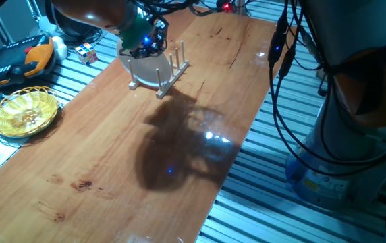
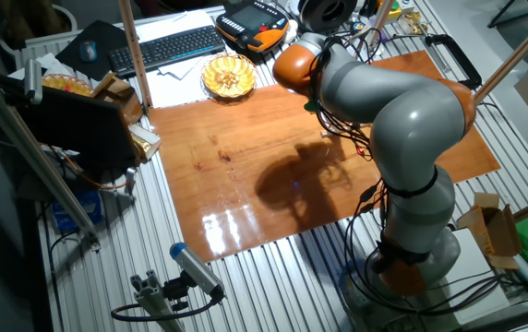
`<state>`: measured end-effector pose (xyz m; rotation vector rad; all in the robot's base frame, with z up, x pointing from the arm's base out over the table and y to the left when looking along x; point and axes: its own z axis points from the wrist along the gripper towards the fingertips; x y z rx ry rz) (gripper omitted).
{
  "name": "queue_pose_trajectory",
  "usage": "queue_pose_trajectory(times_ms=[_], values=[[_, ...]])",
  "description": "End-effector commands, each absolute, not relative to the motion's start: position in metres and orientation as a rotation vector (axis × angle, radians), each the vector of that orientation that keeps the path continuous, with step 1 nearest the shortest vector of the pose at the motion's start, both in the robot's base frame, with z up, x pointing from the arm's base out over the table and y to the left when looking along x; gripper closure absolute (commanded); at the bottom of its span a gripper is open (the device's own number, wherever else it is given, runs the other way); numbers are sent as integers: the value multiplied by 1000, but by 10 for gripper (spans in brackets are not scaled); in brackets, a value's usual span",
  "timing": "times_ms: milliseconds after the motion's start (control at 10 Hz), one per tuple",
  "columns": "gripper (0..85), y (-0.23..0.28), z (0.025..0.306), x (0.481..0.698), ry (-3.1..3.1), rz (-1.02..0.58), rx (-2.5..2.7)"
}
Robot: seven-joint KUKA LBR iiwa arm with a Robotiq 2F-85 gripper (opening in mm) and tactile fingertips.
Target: Take the dish off the dish rack
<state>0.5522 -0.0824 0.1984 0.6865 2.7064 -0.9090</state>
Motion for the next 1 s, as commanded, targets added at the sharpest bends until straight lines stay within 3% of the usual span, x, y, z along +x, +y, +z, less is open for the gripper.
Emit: queue_pose_trajectory(times_ms=[0, 900], values=[[843, -82, 199, 552, 2703, -914, 687], [843, -74, 226, 543, 2666, -980, 683]])
